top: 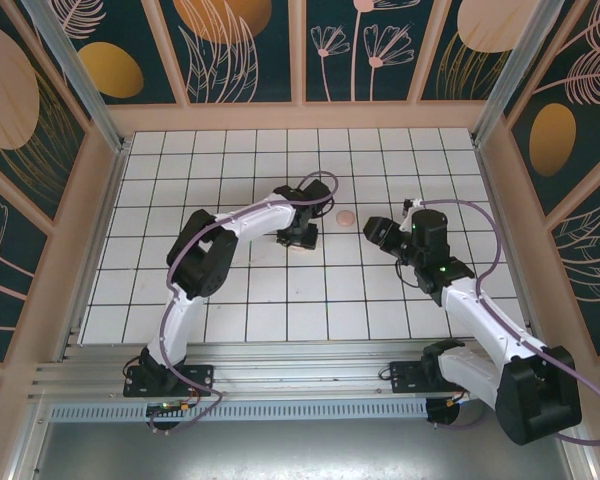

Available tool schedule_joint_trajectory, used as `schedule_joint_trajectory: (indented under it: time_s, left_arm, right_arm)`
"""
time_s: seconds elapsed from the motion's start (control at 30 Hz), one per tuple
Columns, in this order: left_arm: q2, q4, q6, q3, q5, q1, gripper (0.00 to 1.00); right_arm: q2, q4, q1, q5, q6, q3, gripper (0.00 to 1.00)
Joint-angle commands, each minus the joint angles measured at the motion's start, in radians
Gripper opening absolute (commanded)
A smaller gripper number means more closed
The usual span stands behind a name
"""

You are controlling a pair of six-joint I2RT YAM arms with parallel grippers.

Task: Insert the wireless bluetooth earbuds into the charging case

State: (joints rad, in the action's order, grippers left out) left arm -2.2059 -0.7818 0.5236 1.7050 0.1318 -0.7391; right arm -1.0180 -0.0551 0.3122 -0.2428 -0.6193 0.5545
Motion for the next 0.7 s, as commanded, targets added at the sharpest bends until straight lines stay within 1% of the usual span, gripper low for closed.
schedule_joint_trajectory:
  time_s: [0.0,0.07,0.23,0.3,0.33,0.43,0.53,0.57,0.67]
  left_arm:
    - [0.161,0.098,-0.063,-0.107,0.047,-0.002,0.48]
    - [0.244,0.188,-0.083,-0.197,0.040,-0.002,0.46]
    - [0.430,0.435,-0.152,-0.436,-0.030,-0.001,0.41]
    - [0.485,0.520,-0.203,-0.515,-0.065,-0.002,0.41]
    - [0.539,0.567,-0.222,-0.556,-0.080,-0.001,0.41]
    - [0.627,0.690,-0.285,-0.662,-0.106,-0.002,0.41]
    - [0.686,0.766,-0.355,-0.724,-0.125,-0.002,0.39]
    - [0.705,0.793,-0.375,-0.753,-0.135,-0.001,0.37]
    - [0.751,0.864,-0.429,-0.816,-0.171,-0.002,0.35]
  right_arm:
    - [-0.030,-0.012,0.008,-0.032,0.032,0.059,0.53]
    - [-0.054,0.003,0.007,-0.046,0.046,0.092,0.53]
    - [-0.138,0.041,0.017,-0.094,0.083,0.176,0.52]
    - [-0.174,0.009,0.031,-0.157,0.092,0.201,0.51]
    - [-0.192,-0.017,0.033,-0.197,0.085,0.213,0.51]
    - [-0.249,-0.052,0.038,-0.296,0.080,0.279,0.51]
    - [-0.316,0.044,0.052,-0.355,0.130,0.392,0.50]
    - [-0.338,0.087,0.059,-0.370,0.152,0.432,0.50]
    - [-0.373,0.139,0.077,-0.432,0.173,0.484,0.49]
